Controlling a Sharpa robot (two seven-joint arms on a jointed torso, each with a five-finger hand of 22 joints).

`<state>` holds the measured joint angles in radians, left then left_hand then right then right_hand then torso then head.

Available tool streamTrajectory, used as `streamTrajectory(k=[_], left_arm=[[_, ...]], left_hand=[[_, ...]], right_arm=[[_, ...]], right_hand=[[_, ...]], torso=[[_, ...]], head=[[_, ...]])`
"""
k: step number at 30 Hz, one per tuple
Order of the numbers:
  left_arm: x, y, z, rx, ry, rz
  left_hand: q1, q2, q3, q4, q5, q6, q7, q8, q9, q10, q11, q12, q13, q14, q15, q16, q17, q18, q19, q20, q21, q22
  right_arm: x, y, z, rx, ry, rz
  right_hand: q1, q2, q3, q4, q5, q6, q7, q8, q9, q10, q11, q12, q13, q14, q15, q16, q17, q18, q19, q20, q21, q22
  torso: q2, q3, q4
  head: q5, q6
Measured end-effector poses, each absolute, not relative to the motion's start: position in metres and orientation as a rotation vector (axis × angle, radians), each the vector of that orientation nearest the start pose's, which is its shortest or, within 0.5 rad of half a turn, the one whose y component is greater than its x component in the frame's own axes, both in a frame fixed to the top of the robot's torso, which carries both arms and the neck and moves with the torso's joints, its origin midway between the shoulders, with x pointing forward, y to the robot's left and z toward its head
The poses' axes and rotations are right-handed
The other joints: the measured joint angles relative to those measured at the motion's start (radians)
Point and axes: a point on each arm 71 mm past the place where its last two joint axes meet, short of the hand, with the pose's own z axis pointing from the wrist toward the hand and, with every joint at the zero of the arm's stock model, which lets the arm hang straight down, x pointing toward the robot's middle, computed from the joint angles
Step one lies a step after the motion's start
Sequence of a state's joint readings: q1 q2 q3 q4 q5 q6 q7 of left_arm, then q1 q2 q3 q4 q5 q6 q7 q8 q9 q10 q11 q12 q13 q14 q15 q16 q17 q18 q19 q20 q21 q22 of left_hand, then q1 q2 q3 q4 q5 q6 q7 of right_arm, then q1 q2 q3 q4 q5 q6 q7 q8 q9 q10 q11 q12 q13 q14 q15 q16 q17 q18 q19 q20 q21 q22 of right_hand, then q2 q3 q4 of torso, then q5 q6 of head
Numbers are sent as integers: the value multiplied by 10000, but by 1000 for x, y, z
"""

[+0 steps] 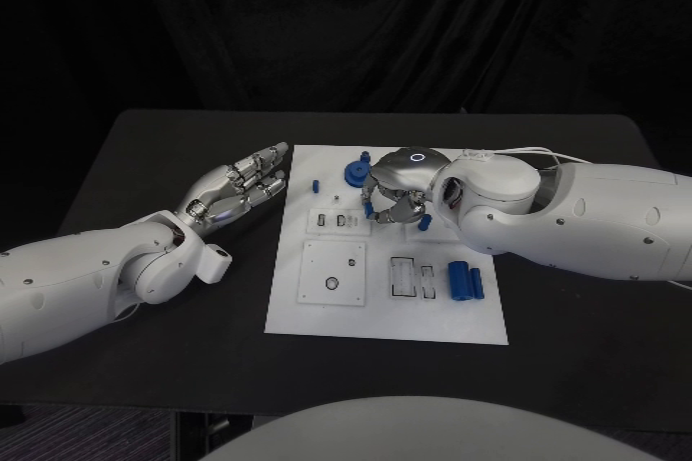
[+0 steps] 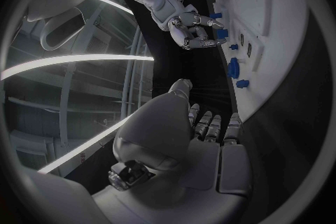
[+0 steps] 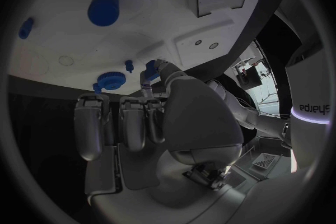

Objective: Assemble the parts on the task board

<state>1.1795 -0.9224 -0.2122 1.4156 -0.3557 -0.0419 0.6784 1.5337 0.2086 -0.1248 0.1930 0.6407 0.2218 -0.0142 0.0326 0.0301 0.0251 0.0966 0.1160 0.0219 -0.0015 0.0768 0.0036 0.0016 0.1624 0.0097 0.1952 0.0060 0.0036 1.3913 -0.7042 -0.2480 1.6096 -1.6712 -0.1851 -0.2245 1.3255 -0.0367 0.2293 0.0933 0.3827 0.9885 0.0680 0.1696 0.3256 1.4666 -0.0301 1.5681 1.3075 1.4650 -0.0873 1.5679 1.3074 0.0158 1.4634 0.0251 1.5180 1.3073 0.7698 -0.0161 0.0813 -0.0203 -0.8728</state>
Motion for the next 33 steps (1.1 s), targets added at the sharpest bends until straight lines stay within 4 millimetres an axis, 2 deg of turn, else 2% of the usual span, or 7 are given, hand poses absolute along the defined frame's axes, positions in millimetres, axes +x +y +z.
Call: streamTrajectory(k=[4,10,12,18,33], left_arm=[[461,261,-232,-6130,15637,-16303],[460,262,-232,-6141,15636,-16302],[460,262,-232,-6143,15635,-16297],[460,262,-232,-6141,15638,-16306],[460,261,-233,-6138,15650,-16320]], left_hand=[[0,0,0,0,0,0,0,0,0,0,0,0,0,0,0,0,1,0,0,0,0,0],[0,0,0,0,0,0,0,0,0,0,0,0,0,0,0,0,-3,0,0,0,0,0],[0,0,0,0,0,0,0,0,0,0,0,0,0,0,0,0,-5,0,0,0,0,0],[0,0,28,-29,0,0,0,0,0,0,0,0,0,0,0,0,-8,0,0,0,0,0],[0,0,28,-28,-1,0,0,0,0,0,0,0,0,0,0,0,-6,0,0,0,0,0]], right_arm=[[464,-110,-172,-6101,16697,5274],[464,-106,-171,-6142,16594,5312],[464,-105,-171,-6149,16571,5318],[464,-103,-171,-6164,16554,5287],[467,-101,-175,-6219,16735,5075]], right_hand=[[1,-1,-1,-1,0,-15,13,3,0,0,0,0,0,0,0,0,0,1,0,0,0,4],[1,-3,-2,-1,0,-32,28,18,0,0,0,0,-1,0,0,0,0,0,0,0,0,8],[-64,-68,-2,-1,0,-33,28,37,1,-21,21,0,-1,0,0,0,0,1,0,0,0,7],[-64,-68,12,-16,0,-47,41,44,3,-9,63,0,-1,28,28,0,0,1,2,2,0,7],[-156,-29,26,-53,-2,-123,84,-13,20,-9,63,0,-2,-7,64,0,0,1,35,36,-52,5]], torso=[[-1,-8,3],[-7,-8,1],[-12,-7,3],[-22,-3,16],[-35,2,11]], head=[[-15,0],[80,0],[95,0],[125,0],[153,-1]])
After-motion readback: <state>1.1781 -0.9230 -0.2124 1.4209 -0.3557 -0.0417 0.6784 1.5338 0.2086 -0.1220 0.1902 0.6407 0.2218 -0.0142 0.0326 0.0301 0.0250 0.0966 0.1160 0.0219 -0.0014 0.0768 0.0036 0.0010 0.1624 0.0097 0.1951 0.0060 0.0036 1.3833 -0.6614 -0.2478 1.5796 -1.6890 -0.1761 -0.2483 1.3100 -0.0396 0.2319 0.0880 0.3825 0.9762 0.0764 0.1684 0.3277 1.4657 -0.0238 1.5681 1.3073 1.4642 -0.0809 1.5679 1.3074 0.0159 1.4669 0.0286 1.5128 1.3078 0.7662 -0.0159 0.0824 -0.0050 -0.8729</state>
